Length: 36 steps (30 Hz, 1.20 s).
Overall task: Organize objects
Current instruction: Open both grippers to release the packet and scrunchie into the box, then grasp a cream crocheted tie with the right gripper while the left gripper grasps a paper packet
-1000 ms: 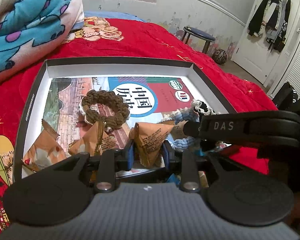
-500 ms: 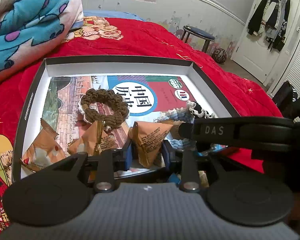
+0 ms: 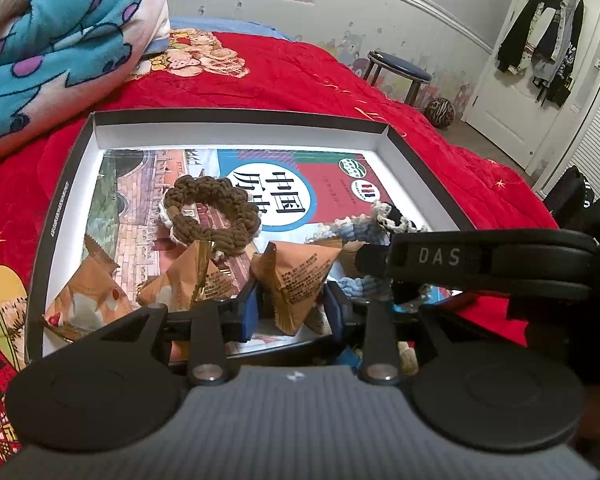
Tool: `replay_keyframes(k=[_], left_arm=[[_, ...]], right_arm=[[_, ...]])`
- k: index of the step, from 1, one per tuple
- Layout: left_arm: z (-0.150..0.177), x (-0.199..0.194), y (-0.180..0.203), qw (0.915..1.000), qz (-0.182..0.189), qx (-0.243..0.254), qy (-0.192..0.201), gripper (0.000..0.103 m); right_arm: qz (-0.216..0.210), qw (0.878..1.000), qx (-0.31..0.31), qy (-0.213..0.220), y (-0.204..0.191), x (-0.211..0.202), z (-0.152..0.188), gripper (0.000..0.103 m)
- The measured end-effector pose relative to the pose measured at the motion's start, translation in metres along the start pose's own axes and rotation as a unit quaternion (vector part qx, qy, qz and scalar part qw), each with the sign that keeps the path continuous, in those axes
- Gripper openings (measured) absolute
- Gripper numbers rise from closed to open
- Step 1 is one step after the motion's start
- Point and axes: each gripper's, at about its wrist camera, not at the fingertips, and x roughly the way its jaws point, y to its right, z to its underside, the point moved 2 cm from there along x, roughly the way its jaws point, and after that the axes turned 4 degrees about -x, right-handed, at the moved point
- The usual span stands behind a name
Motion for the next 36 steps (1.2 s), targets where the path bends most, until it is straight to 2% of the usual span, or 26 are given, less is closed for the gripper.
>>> replay_keyframes(k=[2,4,12,19,27,32,36], left_arm=[[-0.001,-0.001,0.000,1.0000,0.001,-0.002,0.001,0.055],[-0.002,-0.004,-0.001,1.0000,0.004,-0.004,0.003,0.056],[-0.008,-0.017,-0.006,0.9998,0.006,-0.012,0.014,0.061],[-0.015,-0.033,-0.013,0.9996,0.005,-0.012,0.025,0.064],[-0.025,-0.078,-0.027,0.9986,0.003,-0.004,0.053,0.071],[-0.020,-0.105,-0.033,0.9980,-0.013,0.022,0.059,0.071],[-0.011,-0.118,-0.042,0.9981,-0.016,0.015,0.057,0.072]], right_arm=[[-0.005,1.000,0.003,0.000,0.000,-0.002,-0.001,0.030],[-0.010,1.000,0.001,0.002,-0.001,-0.004,-0.001,0.041],[-0.011,1.000,0.015,0.012,0.002,-0.014,-0.001,0.055],[-0.014,0.999,0.028,0.032,0.005,-0.030,0.001,0.058],[-0.021,0.998,0.036,0.055,0.002,-0.060,0.010,0.060],[-0.024,0.997,0.038,0.059,0.000,-0.077,0.019,0.060],[-0.024,0.998,0.030,0.056,-0.006,-0.088,0.030,0.060]])
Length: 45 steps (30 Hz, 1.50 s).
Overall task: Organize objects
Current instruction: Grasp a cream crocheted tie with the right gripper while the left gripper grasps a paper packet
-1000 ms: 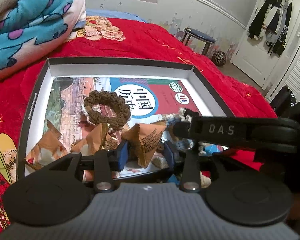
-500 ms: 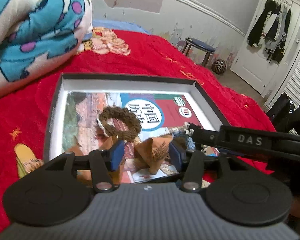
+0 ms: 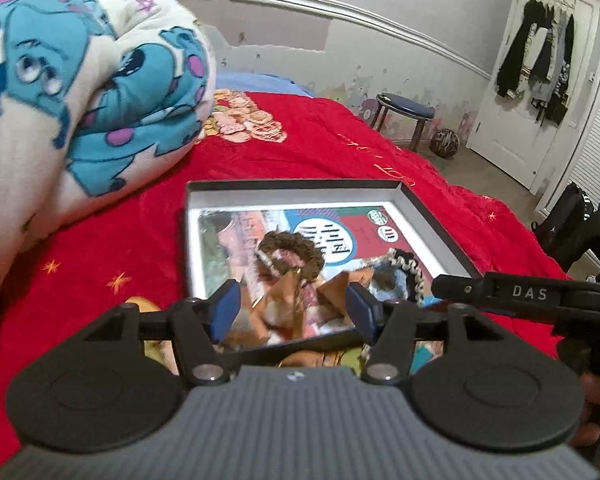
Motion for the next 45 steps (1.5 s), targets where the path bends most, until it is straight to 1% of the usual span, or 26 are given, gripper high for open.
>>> replay_keyframes(k=[5,8,12,14,16,18,21,22,25,28,31,32,35,38,40,45], left_arm=[[0.016,-0.009,-0.009,0.9999,-0.012,-0.005,-0.008,0.072],[0.026,-0.008,-0.011,0.9997,-0.018,-0.003,-0.015,0.072],[0.036,0.003,-0.005,0.9994,-0.010,0.003,-0.031,0.072],[0.041,0.010,0.000,0.9990,-0.009,0.010,-0.042,0.072],[0.045,0.018,0.002,0.9985,-0.007,0.012,-0.052,0.072],[0.048,0.026,0.001,0.9981,-0.007,0.003,-0.060,0.072],[0.051,0.039,0.001,0.9973,0.001,-0.012,-0.072,0.071],[0.052,0.043,0.002,0.9970,0.002,-0.014,-0.076,0.071],[0.056,0.051,0.004,0.9966,0.001,-0.016,-0.081,0.069],[0.058,0.058,0.005,0.9963,-0.007,-0.015,-0.084,0.066],[0.058,0.061,0.004,0.9963,-0.019,-0.015,-0.083,0.060],[0.058,0.062,0.003,0.9961,-0.024,-0.019,-0.082,0.056],[0.059,0.063,0.000,0.9961,-0.024,-0.026,-0.080,0.055],[0.060,0.064,0.003,0.9966,-0.026,-0.016,-0.077,0.055],[0.061,0.066,0.006,0.9969,-0.024,-0.008,-0.075,0.055],[0.061,0.069,0.009,0.9964,-0.022,-0.010,-0.081,0.053]], right_arm=[[-0.005,1.000,-0.014,0.002,-0.011,-0.011,0.012,0.060],[-0.003,1.000,-0.023,-0.001,-0.016,-0.010,0.015,0.060],[0.017,1.000,-0.006,-0.009,-0.006,-0.002,0.015,0.060],[0.038,0.999,0.003,-0.021,0.003,0.005,0.016,0.058],[0.053,0.998,0.011,-0.037,0.011,0.013,0.017,0.051],[0.047,0.997,0.027,-0.048,0.018,0.020,0.019,0.047],[0.040,0.997,0.038,-0.057,0.022,0.031,0.020,0.046],[0.041,0.997,0.036,-0.058,0.021,0.034,0.021,0.042],[0.037,0.996,0.035,-0.068,0.017,0.042,0.025,0.035],[0.029,0.996,0.040,-0.077,0.016,0.047,0.026,0.030],[0.016,0.996,0.044,-0.082,0.013,0.049,0.026,0.027],[0.012,0.995,0.047,-0.083,0.013,0.049,0.026,0.027],[0.014,0.995,0.046,-0.085,0.011,0.051,0.027,0.026],[0.012,0.995,0.057,-0.084,0.013,0.054,0.027,0.026],[0.002,0.995,0.062,-0.083,0.014,0.057,0.027,0.026],[0.000,0.994,0.064,-0.087,0.012,0.063,0.028,0.025]])
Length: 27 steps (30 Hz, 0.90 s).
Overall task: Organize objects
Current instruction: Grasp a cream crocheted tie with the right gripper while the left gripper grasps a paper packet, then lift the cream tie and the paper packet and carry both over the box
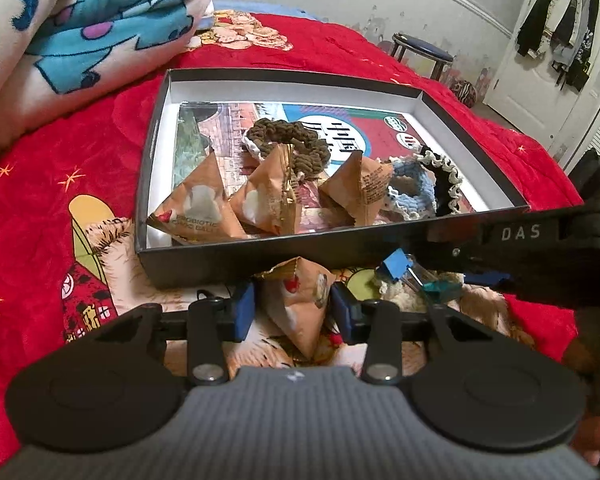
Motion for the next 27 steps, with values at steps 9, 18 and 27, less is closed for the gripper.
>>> replay_keyframes(k=[9,18,27], left_arm=[[0.001,0.003,0.002,1.0000,-0.003,0.007,-0.003,0.052],[-0.001,0.001,0.001,1.0000,-0.003,0.002,-0.003,0.041],[-0.003,-0.011,0.002,0.9999,0.000,0.000,0.012,0.038]], right_arm=[[-0.007,1.000,0.000,0.003,-0.002,0.001,0.000,0.014],[-0.015,1.000,-0.006,0.027,-0.006,-0.013,0.000,0.014],[-0.023,0.998,-0.021,0.050,-0.014,-0.031,-0.002,0.014]])
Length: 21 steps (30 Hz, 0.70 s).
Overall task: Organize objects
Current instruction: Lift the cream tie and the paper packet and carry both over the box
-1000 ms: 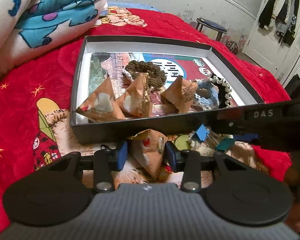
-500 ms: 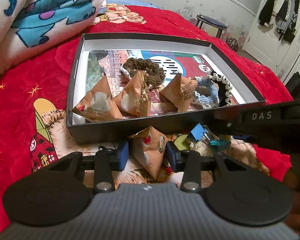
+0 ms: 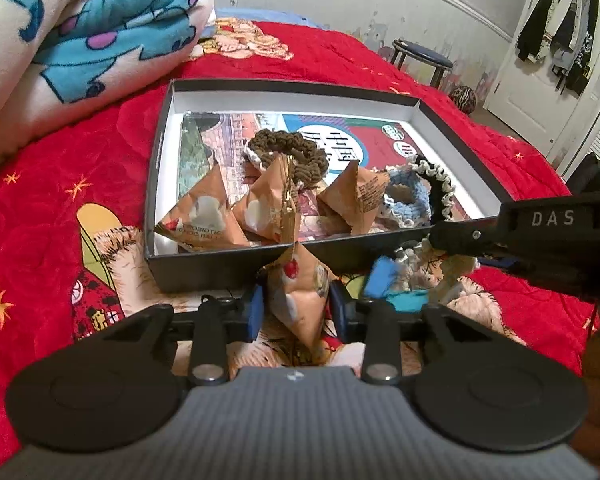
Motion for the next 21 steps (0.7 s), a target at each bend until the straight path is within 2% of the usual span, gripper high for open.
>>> replay_keyframes(k=[11,21], left_arm=[[-0.004,-0.013,-0.002,0.9999,0.002,-0.001,0.015,0.037],[-0.003,-0.014,0.002,0.9997,-0.014,0.012,0.018,0.037]], right_arm=[[-0.013,1.000,0.002,0.028,0.000,-0.017,-0.005,0.014],[-0.026,0.998,-0.005,0.052,-0.004,-0.027,-0.010,0.014]])
